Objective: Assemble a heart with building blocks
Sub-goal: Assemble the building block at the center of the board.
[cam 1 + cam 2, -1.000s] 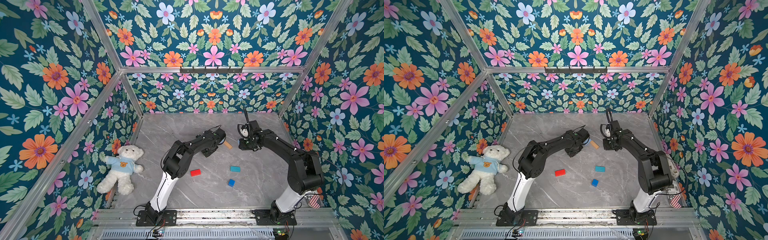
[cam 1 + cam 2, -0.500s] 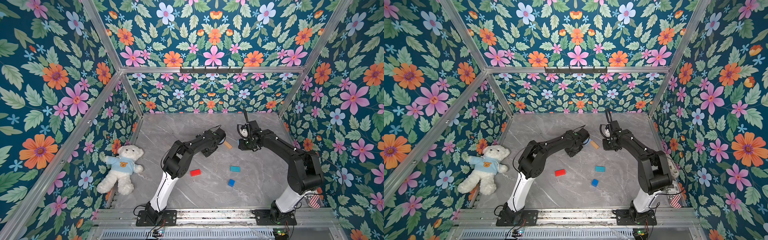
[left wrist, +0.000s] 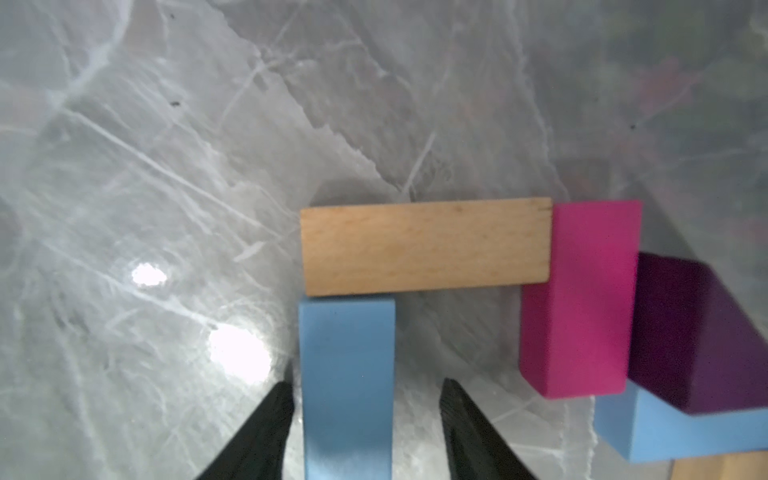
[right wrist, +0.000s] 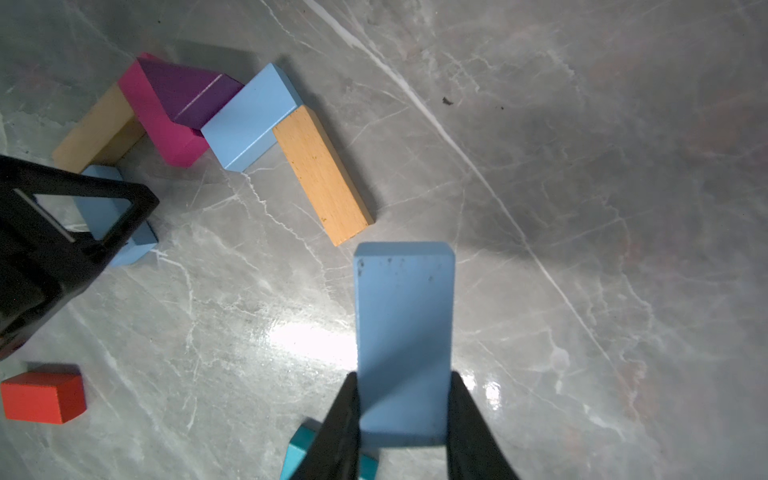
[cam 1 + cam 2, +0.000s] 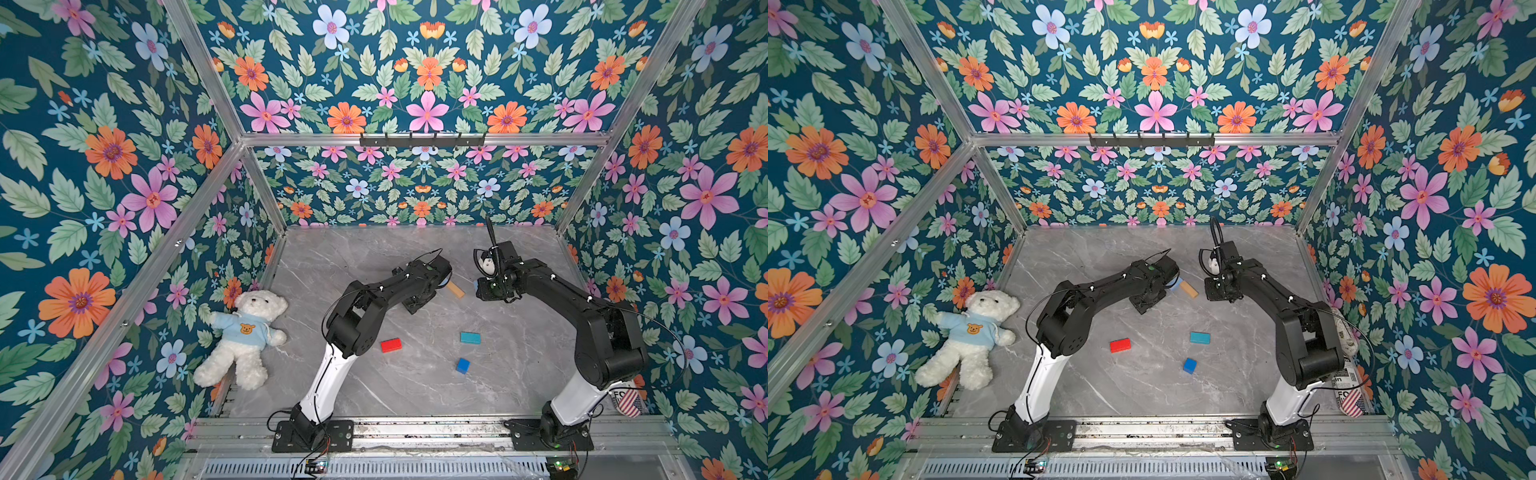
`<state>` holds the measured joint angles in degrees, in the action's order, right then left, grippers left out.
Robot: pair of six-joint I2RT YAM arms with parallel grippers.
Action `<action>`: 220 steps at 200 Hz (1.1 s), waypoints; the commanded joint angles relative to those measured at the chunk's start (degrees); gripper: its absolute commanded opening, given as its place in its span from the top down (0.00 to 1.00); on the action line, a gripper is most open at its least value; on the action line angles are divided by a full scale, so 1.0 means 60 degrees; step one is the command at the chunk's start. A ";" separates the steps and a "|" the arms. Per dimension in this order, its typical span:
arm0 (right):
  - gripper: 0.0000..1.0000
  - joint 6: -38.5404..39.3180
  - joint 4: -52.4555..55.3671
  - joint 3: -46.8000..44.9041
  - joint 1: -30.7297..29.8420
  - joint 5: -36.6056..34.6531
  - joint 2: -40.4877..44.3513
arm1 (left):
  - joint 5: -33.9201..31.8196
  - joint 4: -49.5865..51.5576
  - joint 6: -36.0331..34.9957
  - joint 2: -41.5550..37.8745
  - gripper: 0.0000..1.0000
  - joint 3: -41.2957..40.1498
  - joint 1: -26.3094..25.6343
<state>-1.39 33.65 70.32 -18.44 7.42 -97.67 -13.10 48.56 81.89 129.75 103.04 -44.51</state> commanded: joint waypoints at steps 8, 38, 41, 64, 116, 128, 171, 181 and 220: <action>1.00 -0.0129 0.0091 -0.0002 -0.0033 -0.0471 0.0228 | -0.0018 0.0151 -0.0568 -0.0331 0.25 -0.0072 -0.0043; 1.00 -0.1010 -0.0216 -0.0259 -0.0109 -0.0883 0.1146 | -0.0523 0.0052 -0.1409 -0.1268 0.19 -0.0250 -0.0195; 1.00 -0.1152 -0.0217 -0.0280 -0.0128 -0.0861 0.1234 | -0.0588 0.0054 -0.1502 -0.1397 0.19 -0.0326 -0.0215; 1.00 -0.2214 -0.0060 -0.0304 -0.0955 -0.2015 0.1987 | -0.1171 -0.1169 -0.2168 -0.2739 0.17 -0.1513 -0.0264; 1.00 -0.5994 -0.1598 -0.2074 -0.2019 -0.1374 0.2447 | -0.1772 -0.1952 -0.3659 -0.4217 0.13 -0.3245 -0.0184; 1.00 -0.6483 -0.0613 -0.1308 -0.2490 -0.1993 0.1499 | -0.1813 -0.1937 -0.3723 -0.4352 0.13 -0.3502 -0.0165; 1.00 -0.8617 -0.0041 -0.0313 -0.3409 -0.2536 -0.0087 | -0.1801 -0.2043 -0.3846 -0.4647 0.13 -0.4019 -0.0109; 1.00 -0.8987 0.0417 0.0117 -0.3535 -0.2799 -0.0458 | -0.1812 -0.2032 -0.3884 -0.4662 0.12 -0.4020 -0.0062; 1.00 -1.0405 0.1124 0.0982 -0.4001 -0.2904 -0.1443 | -0.1845 -0.2038 -0.3921 -0.4844 0.13 -0.4135 0.0204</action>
<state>-55.07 35.18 73.82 -41.36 -7.81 -103.42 -22.98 36.86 59.44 101.41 78.56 -44.23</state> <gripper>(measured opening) 0.309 0.875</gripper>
